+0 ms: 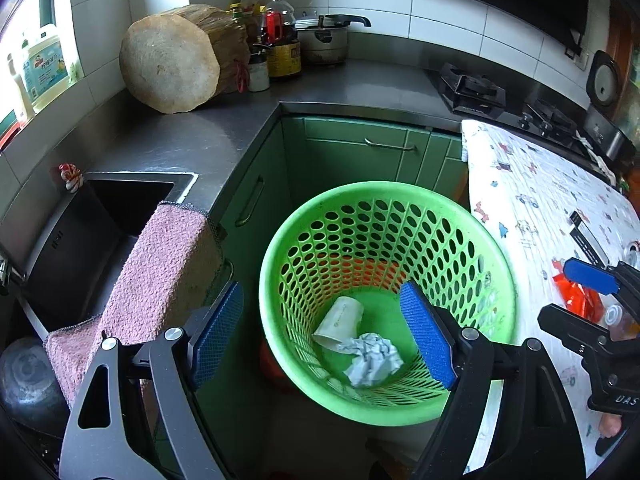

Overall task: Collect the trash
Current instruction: 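Carry the foil over the green basket and open the right tool, then grasp the red snack bag with the left tool and lift it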

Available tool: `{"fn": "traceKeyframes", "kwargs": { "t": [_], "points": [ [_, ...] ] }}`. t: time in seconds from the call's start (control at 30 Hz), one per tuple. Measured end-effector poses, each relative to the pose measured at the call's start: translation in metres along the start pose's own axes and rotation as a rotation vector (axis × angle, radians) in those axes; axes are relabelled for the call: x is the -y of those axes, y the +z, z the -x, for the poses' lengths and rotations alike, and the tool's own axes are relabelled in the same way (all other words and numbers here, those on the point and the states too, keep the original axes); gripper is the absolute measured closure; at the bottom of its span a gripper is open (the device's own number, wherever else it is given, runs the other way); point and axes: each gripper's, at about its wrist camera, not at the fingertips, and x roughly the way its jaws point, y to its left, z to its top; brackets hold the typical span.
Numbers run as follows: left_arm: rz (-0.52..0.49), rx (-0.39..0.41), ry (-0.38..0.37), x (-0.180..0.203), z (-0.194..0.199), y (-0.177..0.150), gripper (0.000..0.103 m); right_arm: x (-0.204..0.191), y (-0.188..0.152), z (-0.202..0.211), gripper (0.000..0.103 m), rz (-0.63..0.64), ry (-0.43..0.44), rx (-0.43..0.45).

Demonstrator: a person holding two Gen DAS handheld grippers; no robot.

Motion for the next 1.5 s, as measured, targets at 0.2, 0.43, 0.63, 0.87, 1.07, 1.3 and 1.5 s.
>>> {"fn": "traceKeyframes", "kwargs": {
  "t": [0.2,0.43,0.63,0.87,1.07,1.3,1.5],
  "points": [
    [-0.058,0.017,-0.038,0.037,0.008,0.000,0.023,0.028,-0.024,0.044,0.030,-0.030,-0.087,0.024],
    [-0.090,0.038,-0.074,0.082,0.025,-0.004,0.021,0.070,-0.057,0.089,0.030,-0.054,-0.195,0.039],
    [-0.136,0.033,-0.107,0.119,0.028,-0.009,0.021,0.116,-0.073,0.105,0.038,-0.131,-0.232,0.022],
    [-0.163,0.014,-0.122,0.142,0.023,-0.013,0.021,0.142,-0.080,0.095,0.052,-0.156,-0.242,-0.019],
    [-0.153,0.004,-0.113,0.140,0.020,-0.013,0.021,0.157,-0.081,0.078,0.064,-0.159,-0.256,-0.052],
    [-0.138,-0.016,-0.104,0.136,0.015,-0.016,0.021,0.169,-0.080,0.053,0.076,-0.139,-0.281,-0.109],
    [-0.143,-0.022,-0.106,0.140,0.015,-0.017,0.021,0.173,-0.082,0.041,0.093,-0.104,-0.299,-0.138]
  ]
}}
